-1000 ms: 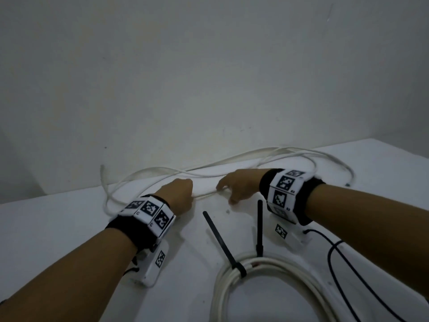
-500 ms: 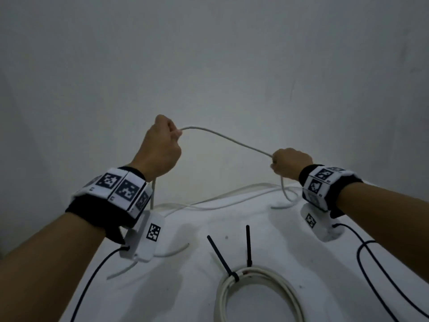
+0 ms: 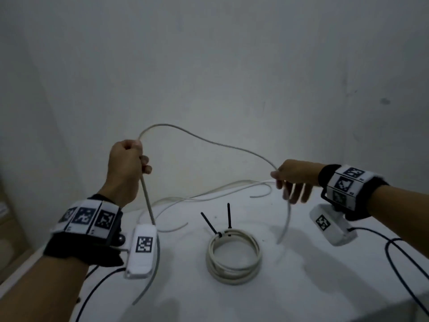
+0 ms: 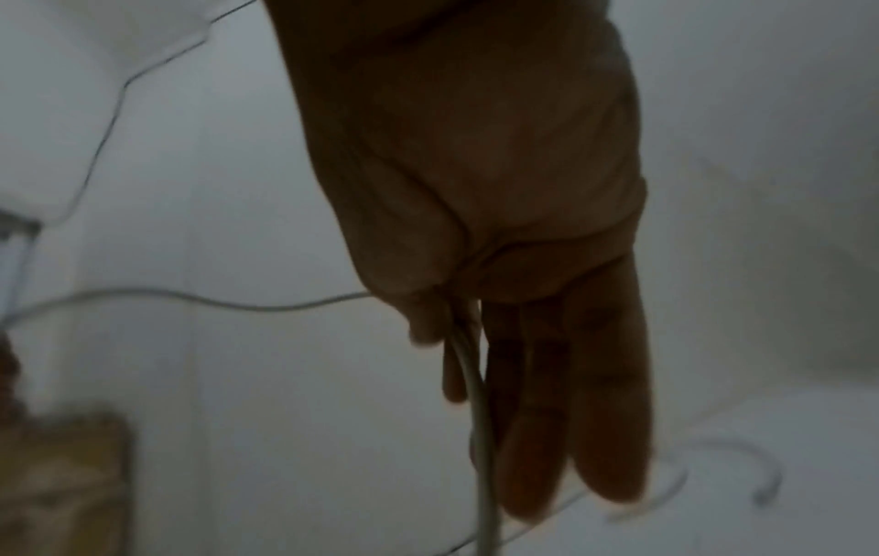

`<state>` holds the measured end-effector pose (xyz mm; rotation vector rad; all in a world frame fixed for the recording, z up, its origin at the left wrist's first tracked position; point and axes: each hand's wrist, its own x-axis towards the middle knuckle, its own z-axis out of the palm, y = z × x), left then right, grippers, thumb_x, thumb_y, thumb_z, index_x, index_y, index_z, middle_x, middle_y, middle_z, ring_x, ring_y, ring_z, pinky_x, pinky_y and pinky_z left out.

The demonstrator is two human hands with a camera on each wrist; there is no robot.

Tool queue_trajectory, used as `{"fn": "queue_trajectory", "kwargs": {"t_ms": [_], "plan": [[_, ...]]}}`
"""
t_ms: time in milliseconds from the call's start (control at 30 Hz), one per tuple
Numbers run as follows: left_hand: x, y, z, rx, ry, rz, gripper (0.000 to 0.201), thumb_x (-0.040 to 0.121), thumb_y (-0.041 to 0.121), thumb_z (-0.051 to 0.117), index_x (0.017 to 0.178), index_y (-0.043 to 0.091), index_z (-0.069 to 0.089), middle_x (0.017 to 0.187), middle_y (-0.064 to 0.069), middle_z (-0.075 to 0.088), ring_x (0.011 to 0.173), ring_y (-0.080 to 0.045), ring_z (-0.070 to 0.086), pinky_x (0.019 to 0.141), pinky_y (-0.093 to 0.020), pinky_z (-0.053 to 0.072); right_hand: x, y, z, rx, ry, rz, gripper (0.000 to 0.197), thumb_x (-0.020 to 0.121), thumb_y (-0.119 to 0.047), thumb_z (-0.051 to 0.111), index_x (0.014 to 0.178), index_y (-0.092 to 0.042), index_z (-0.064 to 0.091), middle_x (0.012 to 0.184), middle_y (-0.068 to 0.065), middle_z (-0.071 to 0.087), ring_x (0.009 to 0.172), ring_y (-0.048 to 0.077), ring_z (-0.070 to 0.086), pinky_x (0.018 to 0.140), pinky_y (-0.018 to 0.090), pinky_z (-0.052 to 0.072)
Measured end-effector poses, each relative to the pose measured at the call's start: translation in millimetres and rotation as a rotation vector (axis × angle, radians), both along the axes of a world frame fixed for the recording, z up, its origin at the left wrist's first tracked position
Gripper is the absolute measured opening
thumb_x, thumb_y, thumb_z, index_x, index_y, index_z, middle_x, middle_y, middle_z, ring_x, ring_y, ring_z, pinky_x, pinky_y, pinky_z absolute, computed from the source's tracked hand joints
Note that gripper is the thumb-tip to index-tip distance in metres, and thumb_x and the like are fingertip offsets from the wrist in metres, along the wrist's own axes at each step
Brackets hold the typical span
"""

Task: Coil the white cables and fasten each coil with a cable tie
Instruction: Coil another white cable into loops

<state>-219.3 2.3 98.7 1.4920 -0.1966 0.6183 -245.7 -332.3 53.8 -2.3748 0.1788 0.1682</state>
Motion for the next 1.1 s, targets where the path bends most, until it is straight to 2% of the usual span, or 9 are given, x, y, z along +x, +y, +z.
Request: {"fn": "queue_trajectory", "kwargs": {"t_ms": [67, 200, 367, 600, 733, 833, 967, 1033, 1100], "plan": [[-32.8, -9.9, -23.0, -0.071, 0.054, -0.141, 0.020, 0.097, 0.000, 0.038, 0.085, 0.012, 0.050, 0.069, -0.003, 0.044, 0.055, -0.013, 0.042, 0.041, -0.023, 0.041, -29.3, 18.3, -17.4, 0.494, -0.016, -0.012, 0.041, 0.100, -0.037, 0.039, 0.087, -0.001, 0.054, 0.075, 0.022, 0.067, 0.055, 0.031, 0.067, 0.048, 0.036, 0.057], [-83.5, -33.3, -74.3, -0.187, 0.184, -0.277, 0.024, 0.090, -0.009, 0.036, 0.084, 0.009, 0.052, 0.058, -0.006, 0.050, 0.050, -0.017, 0.049, 0.039, -0.023, 0.045, -68.0, 60.7, -45.9, 1.234, -0.033, -0.093, 0.034, 0.099, -0.026, 0.043, 0.077, -0.001, 0.050, 0.071, 0.023, 0.066, 0.051, 0.031, 0.068, 0.044, 0.035, 0.057], [-106.6, -42.7, -109.4, -0.489, 0.433, -0.541, 0.017, 0.085, 0.003, 0.031, 0.092, 0.007, 0.046, 0.061, -0.003, 0.039, 0.050, -0.015, 0.036, 0.040, -0.023, 0.033, -85.8, 102.0, -70.3, 1.680, -0.118, -0.197, 0.032, 0.099, -0.023, 0.044, 0.076, -0.001, 0.048, 0.087, 0.026, 0.060, 0.050, 0.034, 0.068, 0.046, 0.038, 0.057], [-110.0, -39.0, -128.2, -0.495, 0.616, -0.595, 0.016, 0.075, 0.001, 0.043, 0.086, 0.001, 0.054, 0.067, -0.011, 0.049, 0.053, -0.017, 0.052, 0.052, -0.026, 0.052, -110.0, 152.0, -101.2, 1.679, -0.160, -0.083, 0.033, 0.096, -0.026, 0.048, 0.081, 0.002, 0.054, 0.075, 0.019, 0.072, 0.068, 0.028, 0.072, 0.064, 0.032, 0.061], [-108.2, -31.6, -137.2, -0.420, 0.690, -0.582, 0.028, 0.076, 0.004, 0.044, 0.095, -0.004, 0.063, 0.074, -0.011, 0.053, 0.062, -0.018, 0.050, 0.062, -0.031, 0.047, -125.3, 170.5, -117.8, 1.380, -0.266, -0.006, 0.032, 0.093, -0.032, 0.053, 0.090, -0.002, 0.065, 0.092, 0.012, 0.073, 0.087, 0.022, 0.070, 0.073, 0.028, 0.056], [-103.5, -27.7, -139.8, -0.353, 0.600, -0.456, 0.028, 0.092, 0.010, 0.038, 0.099, 0.003, 0.064, 0.074, -0.009, 0.061, 0.070, -0.024, 0.057, 0.068, -0.036, 0.048, -135.2, 183.0, -127.8, 1.161, -0.282, -0.043, 0.027, 0.088, -0.031, 0.060, 0.093, -0.007, 0.072, 0.084, 0.005, 0.069, 0.075, 0.012, 0.063, 0.065, 0.022, 0.051], [-102.4, -30.0, -134.0, -0.277, 0.475, -0.375, 0.021, 0.101, 0.013, 0.038, 0.100, 0.006, 0.057, 0.054, -0.001, 0.045, 0.046, -0.016, 0.045, 0.050, -0.029, 0.043, -141.2, 191.7, -125.0, 1.034, -0.070, 0.095, 0.024, 0.092, -0.032, 0.057, 0.095, -0.011, 0.068, 0.096, 0.008, 0.066, 0.075, 0.011, 0.065, 0.062, 0.025, 0.053], [-99.5, -25.3, -126.9, -0.135, 0.416, -0.303, 0.020, 0.102, 0.014, 0.039, 0.101, 0.006, 0.057, 0.050, 0.004, 0.033, 0.039, -0.010, 0.030, 0.040, -0.021, 0.031, -146.3, 185.3, -116.3, 0.786, 0.084, 0.313, 0.031, 0.091, -0.036, 0.057, 0.093, -0.007, 0.067, 0.100, 0.012, 0.069, 0.078, 0.015, 0.070, 0.055, 0.027, 0.054], [-95.4, -16.2, -119.4, 0.016, 0.379, -0.279, 0.019, 0.101, 0.016, 0.042, 0.102, 0.005, 0.058, 0.048, 0.007, 0.030, 0.037, -0.007, 0.024, 0.037, -0.017, 0.021, -150.5, 176.6, -105.9, 0.514, -0.013, 0.448, 0.035, 0.089, -0.040, 0.059, 0.084, -0.007, 0.069, 0.088, 0.010, 0.073, 0.071, 0.015, 0.071, 0.048, 0.024, 0.051]]}}
